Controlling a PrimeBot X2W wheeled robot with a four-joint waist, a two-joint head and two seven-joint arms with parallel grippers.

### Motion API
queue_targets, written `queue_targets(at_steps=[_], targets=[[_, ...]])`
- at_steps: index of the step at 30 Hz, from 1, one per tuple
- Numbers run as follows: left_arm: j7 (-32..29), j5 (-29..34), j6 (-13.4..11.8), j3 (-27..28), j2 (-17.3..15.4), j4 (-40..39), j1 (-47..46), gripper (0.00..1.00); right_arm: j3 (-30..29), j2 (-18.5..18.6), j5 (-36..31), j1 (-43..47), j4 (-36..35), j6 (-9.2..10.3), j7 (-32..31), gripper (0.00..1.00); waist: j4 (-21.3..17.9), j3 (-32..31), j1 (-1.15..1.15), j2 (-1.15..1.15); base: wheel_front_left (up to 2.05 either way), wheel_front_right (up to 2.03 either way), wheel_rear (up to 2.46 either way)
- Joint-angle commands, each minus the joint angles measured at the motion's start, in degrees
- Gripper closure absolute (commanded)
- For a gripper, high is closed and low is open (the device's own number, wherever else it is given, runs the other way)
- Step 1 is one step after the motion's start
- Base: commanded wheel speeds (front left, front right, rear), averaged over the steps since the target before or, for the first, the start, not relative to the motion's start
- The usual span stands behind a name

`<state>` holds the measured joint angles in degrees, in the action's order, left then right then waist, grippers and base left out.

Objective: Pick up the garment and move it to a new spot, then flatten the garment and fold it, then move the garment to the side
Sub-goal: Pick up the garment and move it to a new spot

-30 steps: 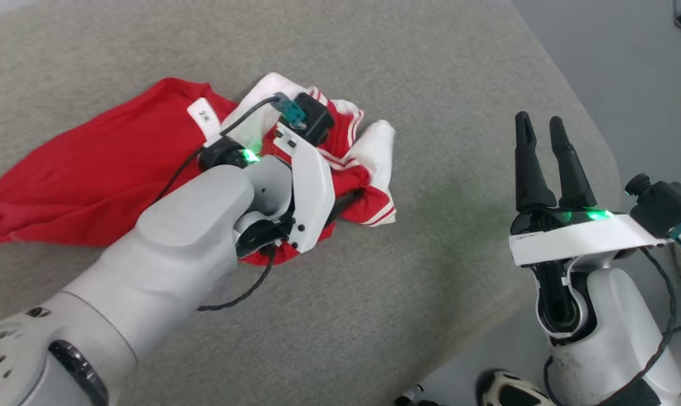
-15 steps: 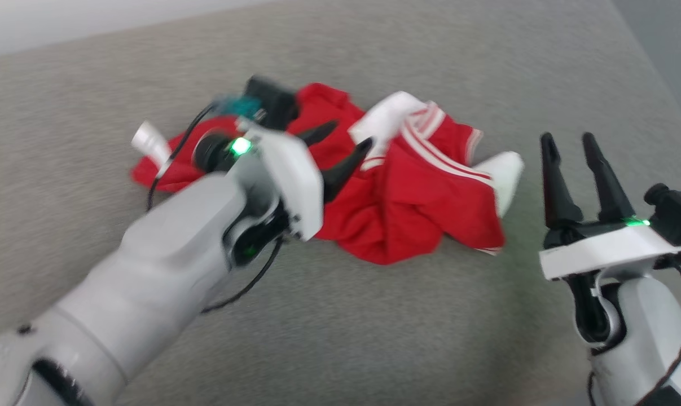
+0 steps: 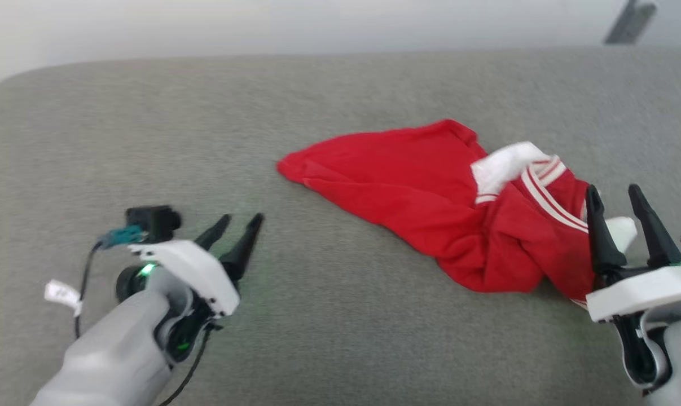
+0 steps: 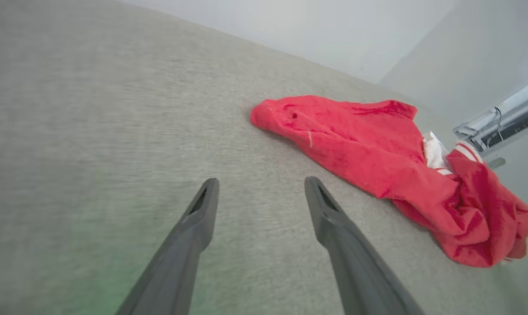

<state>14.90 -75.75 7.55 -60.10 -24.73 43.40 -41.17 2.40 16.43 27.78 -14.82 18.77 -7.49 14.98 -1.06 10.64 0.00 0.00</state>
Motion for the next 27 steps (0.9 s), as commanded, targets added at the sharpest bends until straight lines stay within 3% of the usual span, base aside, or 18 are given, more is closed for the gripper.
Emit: queue_targets(at_steps=[1, 7, 11, 20, 24, 27], targets=[[0.32, -0.22, -0.18, 1.94, -0.48, -0.49, 1.36, 0.0, -0.33, 0.28, 0.29, 1.11, 0.08, -0.01, 0.27, 0.0, 3.18, -3.09, 0.0, 0.0, 0.0, 0.0, 0.0], [0.35, 5.84, -0.26, 14.82, -1.92, -3.29, 10.53, 0.0, -1.74, 0.44, 0.36, 4.11, -0.27, -0.01, 0.27, 0.0, 5.3, -5.43, 0.0, 0.0, 0.0, 0.0, 0.0], [0.35, 15.09, -2.31, 23.4, -1.96, -6.77, 17.32, 0.0, -2.08, 0.8, 0.51, 5.32, -0.32, -0.01, 0.27, 0.0, 5.39, -6.35, 0.0, 0.0, 0.0, 0.0, 0.0], [0.35, 35.3, -5.41, 42.4, 1.46, -18.63, 31.82, 0.0, -3.56, 0.86, 0.74, 6.93, -1.18, -0.01, 0.24, 0.0, 4.39, -8.25, 0.0, 0.0, 0.0, 0.0, 0.0], [0.36, 44.28, -6.89, 47.26, 2.65, -22.8, 35.14, 0.0, -3.68, 0.74, 0.65, 6.68, -1.97, -0.01, 0.12, 0.0, 4.05, -8.41, 0.0, 0.0, 0.0, 0.0, 0.0], [0.36, 49.94, -6.22, 52.47, 4.97, -27.14, 37.56, 0.0, -3.92, 0.51, 0.18, 6.39, -3.2, -0.01, -0.2, 0.0, 3.79, -8.62, 0.0, 0.0, 0.0, 0.0, 0.0]])
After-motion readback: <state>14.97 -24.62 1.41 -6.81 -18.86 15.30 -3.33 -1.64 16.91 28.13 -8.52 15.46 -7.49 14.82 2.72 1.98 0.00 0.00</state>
